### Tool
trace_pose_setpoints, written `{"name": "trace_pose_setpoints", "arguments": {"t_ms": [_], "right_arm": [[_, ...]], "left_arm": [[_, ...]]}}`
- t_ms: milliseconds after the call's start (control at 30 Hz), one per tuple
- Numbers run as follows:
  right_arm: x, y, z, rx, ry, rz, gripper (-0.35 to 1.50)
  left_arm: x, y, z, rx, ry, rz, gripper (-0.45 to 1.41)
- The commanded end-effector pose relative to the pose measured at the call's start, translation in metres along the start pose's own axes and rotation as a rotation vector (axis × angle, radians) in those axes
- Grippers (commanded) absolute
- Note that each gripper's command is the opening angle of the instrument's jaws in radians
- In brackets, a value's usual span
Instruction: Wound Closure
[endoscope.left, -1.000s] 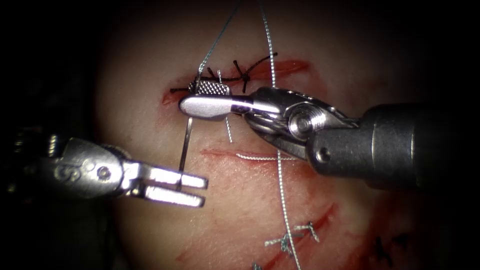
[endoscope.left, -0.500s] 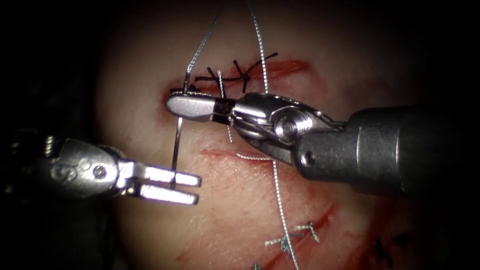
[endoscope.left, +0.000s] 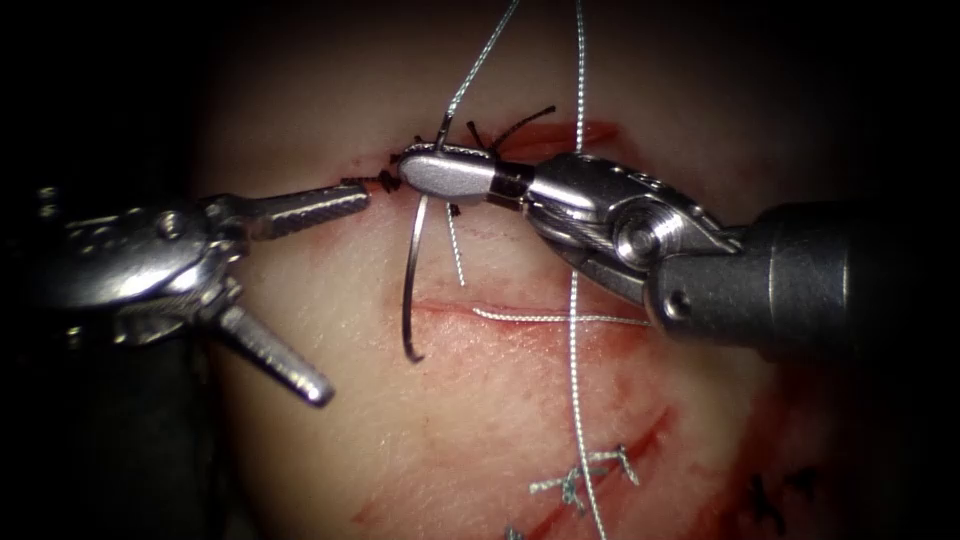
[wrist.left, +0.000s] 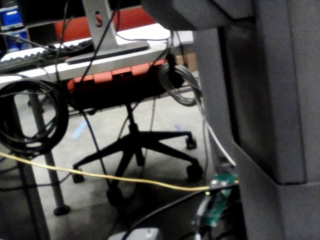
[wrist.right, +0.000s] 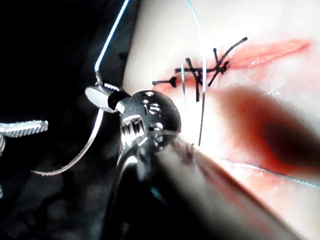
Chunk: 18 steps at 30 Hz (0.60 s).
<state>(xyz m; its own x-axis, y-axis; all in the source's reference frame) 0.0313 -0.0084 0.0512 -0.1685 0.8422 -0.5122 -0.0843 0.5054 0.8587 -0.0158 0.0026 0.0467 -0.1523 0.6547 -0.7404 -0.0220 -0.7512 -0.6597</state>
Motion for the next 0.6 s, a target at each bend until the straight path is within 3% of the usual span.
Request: {"name": "trace_pose_setpoints", "arguments": {"t_ms": [33,67,100,133,200,267,333,367,400,433,467,533,600], "right_arm": [[0.0007,0.0024,-0.001,0.01,0.0,-0.172,-0.35],[0.0012,0.0034,-0.0019,0.02,0.001,-0.295,-0.35],[0.0016,0.004,-0.0026,0.025,-0.001,-0.301,-0.35],[0.002,0.0046,-0.0033,0.031,-0.003,-0.306,-0.35],[0.0028,0.0057,-0.0048,0.022,-0.013,-0.472,-0.35],[0.0034,0.0062,-0.0058,-0.006,-0.003,-0.583,-0.35],[0.0037,0.0063,-0.0065,0.041,-0.003,-0.716,-0.35],[0.0038,0.0061,-0.0065,0.058,0.017,-0.867,-0.35],[0.0036,0.0057,-0.0064,0.031,0.04,-0.896,-0.35],[0.0033,0.0052,-0.0063,-0.016,0.064,-0.925,-0.35],[0.0028,0.0043,-0.0062,-0.039,0.091,-0.941,-0.35],[0.0022,0.0027,-0.006,-0.042,0.098,-0.997,-0.35],[0.0015,0.0005,-0.0059,-0.168,0.103,-1.08,-0.35]], "left_arm": [[-0.0001,-0.0006,0.0001,-0.002,0.022,-0.004,1.17],[0.0002,-0.001,-0.0004,0.003,0.032,-0.009,1.17],[0.0004,-0.0014,-0.0008,0.011,0.043,-0.014,1.17],[0.0005,-0.0018,-0.001,0.028,0.045,-0.016,1.28],[0.0002,-0.0028,-0.0011,0.091,0.053,-0.005,1.38],[-0.0006,-0.0038,-0.0011,0.127,0.051,0.051,1.38],[-0.0021,-0.0047,-0.0008,0.144,0.041,0.069,1.27],[-0.0046,-0.0051,-0.0006,0.091,-0.039,0.091,0.53],[-0.0059,-0.0051,-0.0005,0.038,-0.08,0.059,0.03],[-0.0072,-0.0051,-0.0002,-0.011,-0.124,-0.075,-0.45],[-0.0086,-0.0051,0.0002,-0.029,-0.167,-0.177,-0.45],[-0.0117,-0.0053,0.0014,-0.006,-0.248,-0.16,-0.45],[-0.0141,-0.0057,0.0028,0.002,-0.294,-0.183,-0.45]]}}
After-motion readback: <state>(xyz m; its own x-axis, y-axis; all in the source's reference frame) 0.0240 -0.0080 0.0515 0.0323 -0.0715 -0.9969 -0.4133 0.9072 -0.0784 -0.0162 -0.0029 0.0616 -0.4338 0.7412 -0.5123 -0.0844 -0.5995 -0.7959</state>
